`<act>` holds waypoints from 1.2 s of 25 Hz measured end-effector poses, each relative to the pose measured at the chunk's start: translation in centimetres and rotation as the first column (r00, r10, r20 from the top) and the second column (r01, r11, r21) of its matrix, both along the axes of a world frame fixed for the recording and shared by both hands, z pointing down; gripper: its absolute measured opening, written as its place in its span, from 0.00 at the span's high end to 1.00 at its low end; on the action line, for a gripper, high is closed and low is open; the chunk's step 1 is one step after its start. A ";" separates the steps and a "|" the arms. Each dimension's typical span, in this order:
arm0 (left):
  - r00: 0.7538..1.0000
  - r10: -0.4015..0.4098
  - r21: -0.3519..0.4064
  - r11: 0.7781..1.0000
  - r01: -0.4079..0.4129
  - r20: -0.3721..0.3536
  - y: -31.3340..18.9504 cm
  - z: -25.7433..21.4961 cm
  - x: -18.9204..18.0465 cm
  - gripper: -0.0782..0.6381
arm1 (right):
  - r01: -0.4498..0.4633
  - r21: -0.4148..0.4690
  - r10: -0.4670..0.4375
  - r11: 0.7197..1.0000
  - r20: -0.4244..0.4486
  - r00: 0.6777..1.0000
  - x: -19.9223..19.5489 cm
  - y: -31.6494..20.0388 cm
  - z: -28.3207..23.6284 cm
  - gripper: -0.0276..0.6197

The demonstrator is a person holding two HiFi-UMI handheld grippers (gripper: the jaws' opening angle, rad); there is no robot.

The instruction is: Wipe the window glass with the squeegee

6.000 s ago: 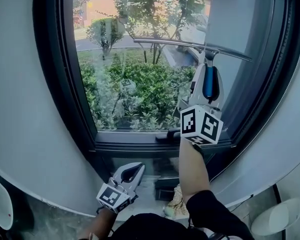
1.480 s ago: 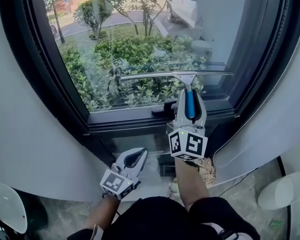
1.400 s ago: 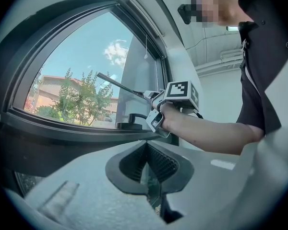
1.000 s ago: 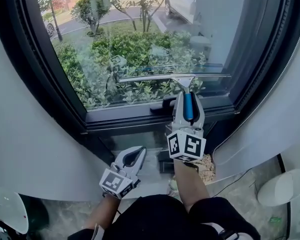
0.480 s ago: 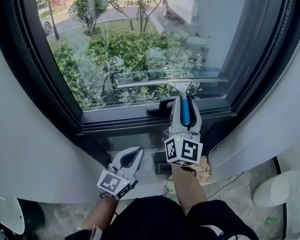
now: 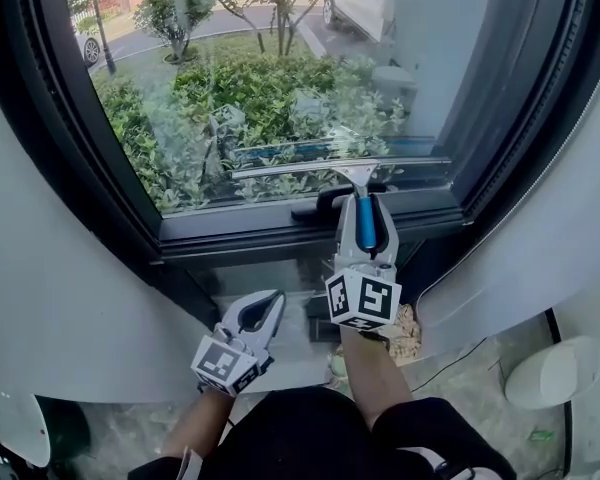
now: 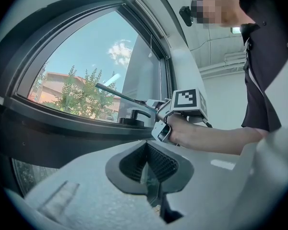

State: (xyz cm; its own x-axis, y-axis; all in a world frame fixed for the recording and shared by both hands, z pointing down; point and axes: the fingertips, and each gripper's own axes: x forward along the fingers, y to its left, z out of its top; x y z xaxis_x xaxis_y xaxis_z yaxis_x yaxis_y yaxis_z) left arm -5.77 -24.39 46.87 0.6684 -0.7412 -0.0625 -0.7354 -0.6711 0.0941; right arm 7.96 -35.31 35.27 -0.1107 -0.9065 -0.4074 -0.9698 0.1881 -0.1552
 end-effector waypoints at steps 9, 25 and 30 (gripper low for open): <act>1.000 -0.025 -0.026 0.999 0.025 0.010 0.5 -0.3 -0.5 0.89 | -0.005 -0.026 0.005 1.000 -0.001 1.000 0.0 0.0 1.2 0.75; 1.000 -0.025 0.084 0.996 0.026 -0.014 0.4 -2.4 -3.1 0.89 | -0.016 0.307 -0.003 0.951 0.062 0.998 -1.7 2.6 -14.1 0.75; 0.994 -0.040 0.102 0.994 0.050 -0.101 0.2 -4.9 -4.7 0.89 | 0.002 0.427 -0.050 0.904 0.102 0.993 -5.6 1.7 -22.7 0.75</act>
State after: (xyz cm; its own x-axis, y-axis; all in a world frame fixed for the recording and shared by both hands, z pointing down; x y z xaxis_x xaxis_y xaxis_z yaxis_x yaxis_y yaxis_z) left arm -10.45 -24.20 41.92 0.6212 -0.7565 -0.2045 -0.7558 -0.6473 0.0989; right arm 2.32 -33.63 12.57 -0.0651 -0.6411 -0.7647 -0.9454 0.2848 -0.1582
